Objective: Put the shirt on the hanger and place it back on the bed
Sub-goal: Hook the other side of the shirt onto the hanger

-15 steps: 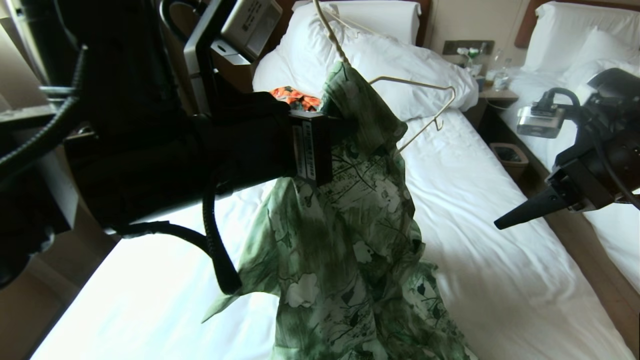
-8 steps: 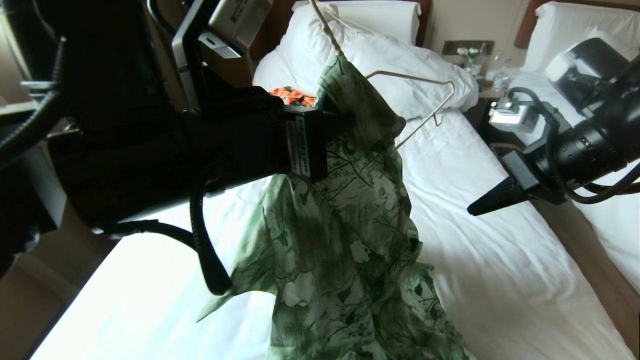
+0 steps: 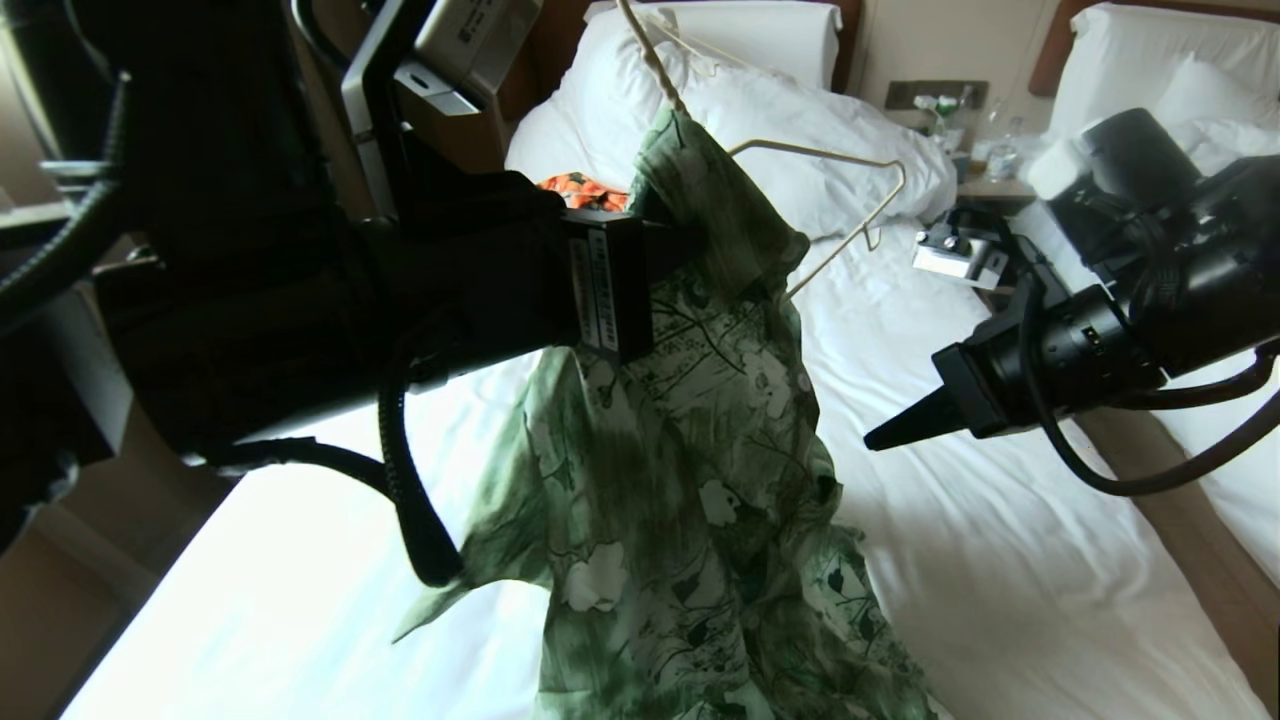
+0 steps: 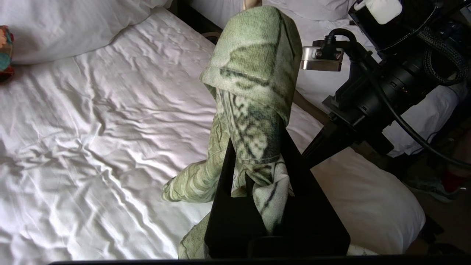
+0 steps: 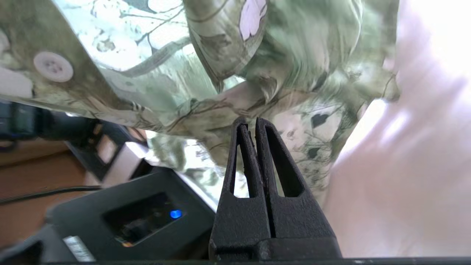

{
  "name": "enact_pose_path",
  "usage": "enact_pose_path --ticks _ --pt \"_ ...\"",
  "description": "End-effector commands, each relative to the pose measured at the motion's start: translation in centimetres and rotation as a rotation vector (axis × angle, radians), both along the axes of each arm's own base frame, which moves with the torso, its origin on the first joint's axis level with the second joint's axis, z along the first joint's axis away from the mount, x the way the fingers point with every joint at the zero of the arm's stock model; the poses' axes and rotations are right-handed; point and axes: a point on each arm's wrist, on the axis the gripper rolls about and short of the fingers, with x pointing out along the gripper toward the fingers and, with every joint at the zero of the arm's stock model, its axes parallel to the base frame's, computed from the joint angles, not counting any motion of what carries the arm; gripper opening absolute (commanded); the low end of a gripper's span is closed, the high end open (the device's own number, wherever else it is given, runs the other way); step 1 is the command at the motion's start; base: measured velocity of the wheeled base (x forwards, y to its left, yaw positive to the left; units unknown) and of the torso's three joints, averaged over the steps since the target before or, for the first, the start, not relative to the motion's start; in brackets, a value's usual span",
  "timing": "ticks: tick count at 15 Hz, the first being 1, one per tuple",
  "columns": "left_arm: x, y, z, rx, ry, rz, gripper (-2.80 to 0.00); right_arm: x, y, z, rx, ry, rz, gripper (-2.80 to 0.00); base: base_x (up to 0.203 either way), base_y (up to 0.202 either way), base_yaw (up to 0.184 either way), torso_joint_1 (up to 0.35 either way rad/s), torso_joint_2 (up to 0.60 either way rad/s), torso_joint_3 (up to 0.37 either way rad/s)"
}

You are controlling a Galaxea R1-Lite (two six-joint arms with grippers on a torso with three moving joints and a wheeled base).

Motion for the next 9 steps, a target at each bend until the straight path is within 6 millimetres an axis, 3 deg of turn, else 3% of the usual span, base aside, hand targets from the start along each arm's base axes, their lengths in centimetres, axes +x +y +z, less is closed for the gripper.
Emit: enact_pose_path --ticks 1,2,3,4,9 --pt "0.1 0.1 0.0 -0.001 0.000 0.004 -2.80 -0.6 0.1 -0.1 -0.016 -0.036 0.045 -2.80 0.000 0.000 0.000 0.000 0.00 0.000" --pt "0.1 0.1 0.0 -0.001 0.000 0.004 -2.80 -0.7 0.3 0.1 -0.014 -0.051 0.058 -2.80 0.000 0.000 0.000 0.000 0.00 0.000" --pt "0.1 0.1 0.0 -0.002 -0.001 0.004 -2.80 -0.6 0.5 0.1 -0.006 -0.068 0.061 -2.31 0.000 0.000 0.000 0.000 0.00 0.000" --pt "0.1 0.1 0.0 0.000 0.000 0.004 -2.80 -0.4 0.7 0.0 0.007 -0.097 0.063 0.00 0.000 0.000 0.000 0.000 0.00 0.000" --pt "0.0 0.3 0.2 -0.006 -0.003 0.007 -2.80 0.7 2.3 -0.6 0.029 -0.146 0.093 0.00 0.000 0.000 0.000 0.000 0.00 0.000"
